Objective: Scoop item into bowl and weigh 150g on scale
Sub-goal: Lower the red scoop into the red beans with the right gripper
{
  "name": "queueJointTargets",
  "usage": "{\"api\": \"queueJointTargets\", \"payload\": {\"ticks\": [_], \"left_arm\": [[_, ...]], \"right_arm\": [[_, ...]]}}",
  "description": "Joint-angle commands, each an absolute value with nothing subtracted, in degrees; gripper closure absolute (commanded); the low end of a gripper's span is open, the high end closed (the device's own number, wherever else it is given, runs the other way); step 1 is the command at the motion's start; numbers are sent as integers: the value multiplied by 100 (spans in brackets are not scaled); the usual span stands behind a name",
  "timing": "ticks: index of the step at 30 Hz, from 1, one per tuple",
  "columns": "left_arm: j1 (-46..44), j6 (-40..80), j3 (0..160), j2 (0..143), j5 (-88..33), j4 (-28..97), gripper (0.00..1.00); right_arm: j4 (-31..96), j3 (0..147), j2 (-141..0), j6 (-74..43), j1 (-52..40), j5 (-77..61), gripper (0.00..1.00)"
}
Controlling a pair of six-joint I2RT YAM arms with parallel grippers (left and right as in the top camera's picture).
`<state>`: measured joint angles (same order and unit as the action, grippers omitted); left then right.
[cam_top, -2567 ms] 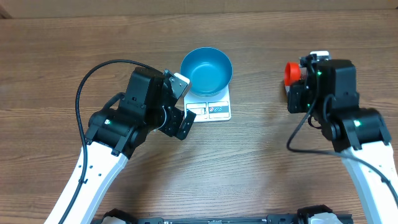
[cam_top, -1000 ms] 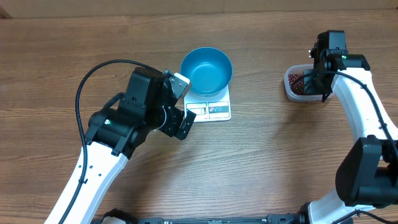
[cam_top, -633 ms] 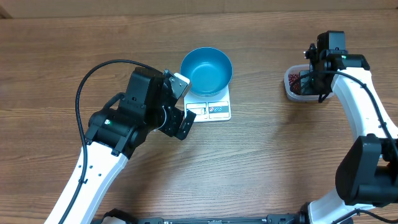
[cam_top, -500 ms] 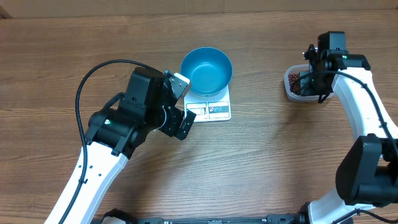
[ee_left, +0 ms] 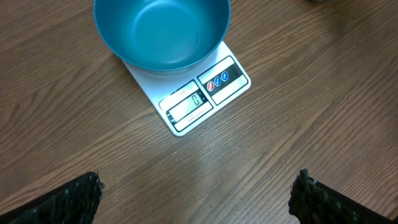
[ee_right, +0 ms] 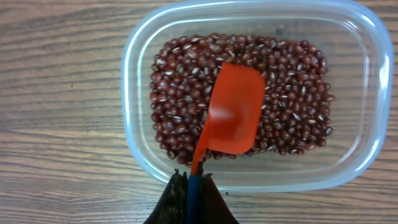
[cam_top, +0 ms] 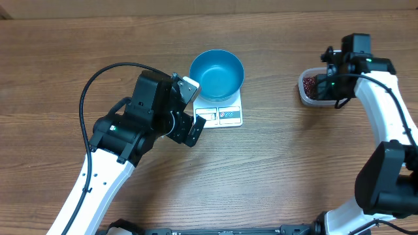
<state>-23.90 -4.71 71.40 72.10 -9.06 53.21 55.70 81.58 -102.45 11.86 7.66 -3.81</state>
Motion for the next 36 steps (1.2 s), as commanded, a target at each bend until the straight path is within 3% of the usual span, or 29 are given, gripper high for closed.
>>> {"api": "queueJointTargets", "payload": {"ticks": [1, 9, 36], "left_arm": [[-2364, -580, 7109, 7201, -993, 5332, 0], [-2364, -580, 7109, 7201, -993, 5334, 0], [-2364, -580, 7109, 7201, -993, 5334, 0]], "right_arm": [[5546, 8246, -10278, 1214, 1024, -1160, 97], [5540, 8058, -10307, 1492, 1540, -1726, 97], [5382, 7988, -10492, 1507, 1638, -2936, 97]]}}
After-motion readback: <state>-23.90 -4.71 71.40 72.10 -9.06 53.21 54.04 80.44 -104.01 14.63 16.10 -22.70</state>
